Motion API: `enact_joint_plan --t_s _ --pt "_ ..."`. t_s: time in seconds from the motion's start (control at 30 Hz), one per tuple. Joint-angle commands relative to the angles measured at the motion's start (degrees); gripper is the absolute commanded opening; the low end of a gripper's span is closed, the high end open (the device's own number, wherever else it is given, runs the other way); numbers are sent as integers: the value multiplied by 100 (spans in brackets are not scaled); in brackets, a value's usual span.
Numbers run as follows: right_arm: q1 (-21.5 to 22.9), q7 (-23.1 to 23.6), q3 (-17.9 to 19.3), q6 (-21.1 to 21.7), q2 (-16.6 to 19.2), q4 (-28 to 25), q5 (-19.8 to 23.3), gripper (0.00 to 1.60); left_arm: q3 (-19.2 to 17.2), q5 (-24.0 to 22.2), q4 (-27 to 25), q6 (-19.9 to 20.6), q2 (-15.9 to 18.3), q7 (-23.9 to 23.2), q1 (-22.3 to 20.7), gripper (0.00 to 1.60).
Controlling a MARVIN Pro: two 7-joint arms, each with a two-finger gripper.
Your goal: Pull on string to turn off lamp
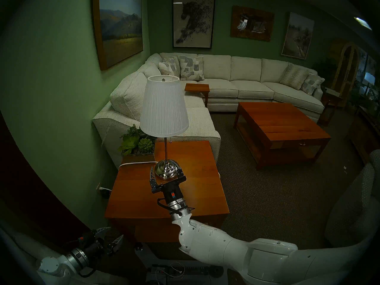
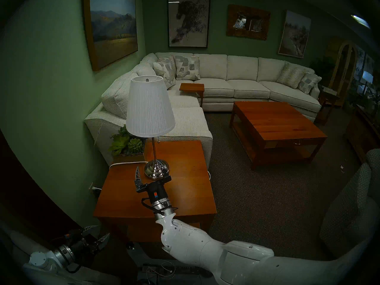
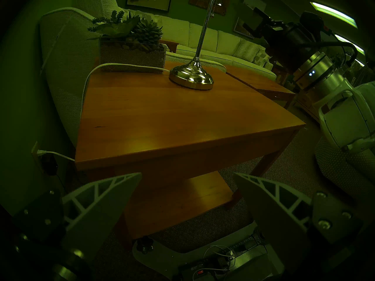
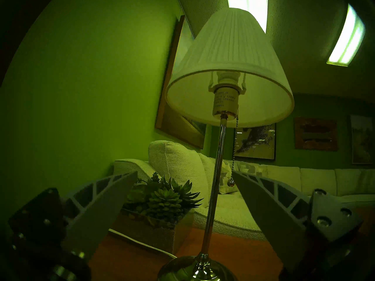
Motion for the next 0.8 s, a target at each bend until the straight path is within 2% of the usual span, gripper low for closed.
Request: enact_joint_plan --t_s 0.0,0.07,0.13,0.23,0.33,0.47,0.5,0.77 --pt "-254 -597 412 75 295 -660 -404 160 -44 -19 -113 -27 10 -6 17 160" --pt "-401 -583 518 179 384 -801 -457 160 -46 -19 -119 -26 10 -3 21 160" --pt "-511 -705 472 349 538 -1047 -429 160 -48 -19 -124 -25 9 -1 25 160" --pt "-559 -654 469 432 594 -1073 -402 160 -49 -19 -128 -23 9 1 28 160" --pt "-547 -851 302 498 621 -992 -336 160 -51 -18 -136 -20 8 6 33 160" --pt "-456 -984 131 385 519 -637 -162 160 -52 -18 -141 -18 9 10 37 160" --pt "-457 -962 170 -3 481 -517 -72 160 -51 -19 -138 -20 9 9 35 160" --pt "-474 -766 247 -35 462 -481 -6 160 -48 -20 -133 -22 11 7 32 160"
